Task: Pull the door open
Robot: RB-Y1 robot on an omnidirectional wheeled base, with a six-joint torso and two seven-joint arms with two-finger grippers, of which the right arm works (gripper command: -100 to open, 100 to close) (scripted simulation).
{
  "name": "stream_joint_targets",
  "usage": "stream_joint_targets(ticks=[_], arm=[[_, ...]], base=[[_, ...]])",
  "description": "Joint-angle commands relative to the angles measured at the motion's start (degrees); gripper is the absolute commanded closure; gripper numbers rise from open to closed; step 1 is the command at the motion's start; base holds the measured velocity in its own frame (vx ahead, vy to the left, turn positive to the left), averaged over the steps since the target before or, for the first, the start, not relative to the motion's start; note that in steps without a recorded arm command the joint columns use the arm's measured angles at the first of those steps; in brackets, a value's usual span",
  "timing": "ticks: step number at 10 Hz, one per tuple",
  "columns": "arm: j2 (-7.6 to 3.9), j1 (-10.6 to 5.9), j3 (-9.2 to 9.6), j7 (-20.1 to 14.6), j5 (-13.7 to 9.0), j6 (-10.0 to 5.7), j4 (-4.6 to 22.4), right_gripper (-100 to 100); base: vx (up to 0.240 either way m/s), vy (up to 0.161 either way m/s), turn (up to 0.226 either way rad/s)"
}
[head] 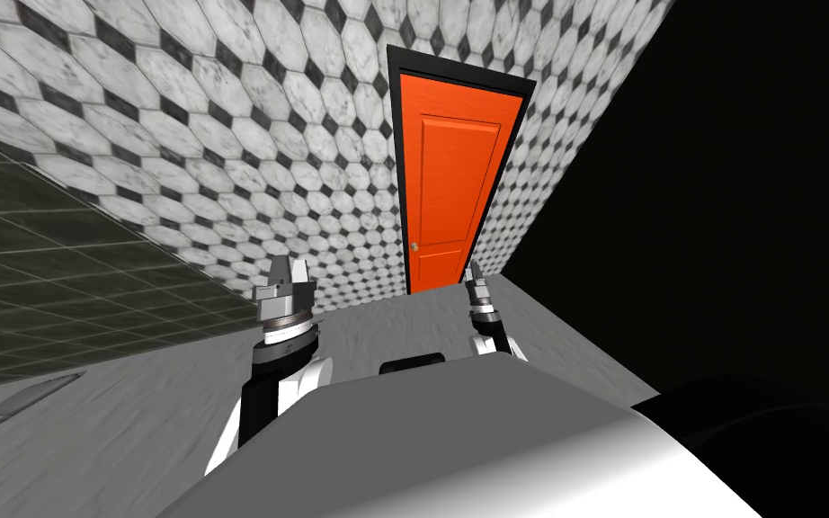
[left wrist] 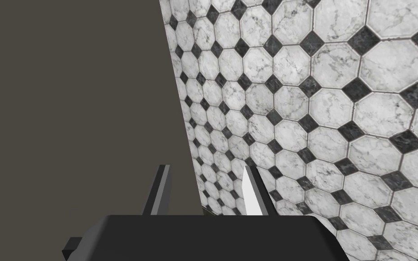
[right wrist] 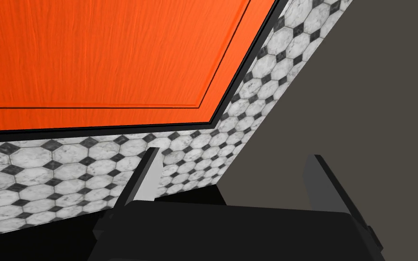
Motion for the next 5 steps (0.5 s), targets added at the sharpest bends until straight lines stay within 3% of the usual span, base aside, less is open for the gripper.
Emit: stream_joint_targets(ticks=[1,5], arm=[[-0.41,-0.34,-0.12,1.7,0.9,-0.6,1.7,-100],[-1.86,-1.95,-1.07,6.2,3.3,-2.63,7.7,-100]], base=[[0.149,0.062,-0.023],[0.141,0.061,-0.031]])
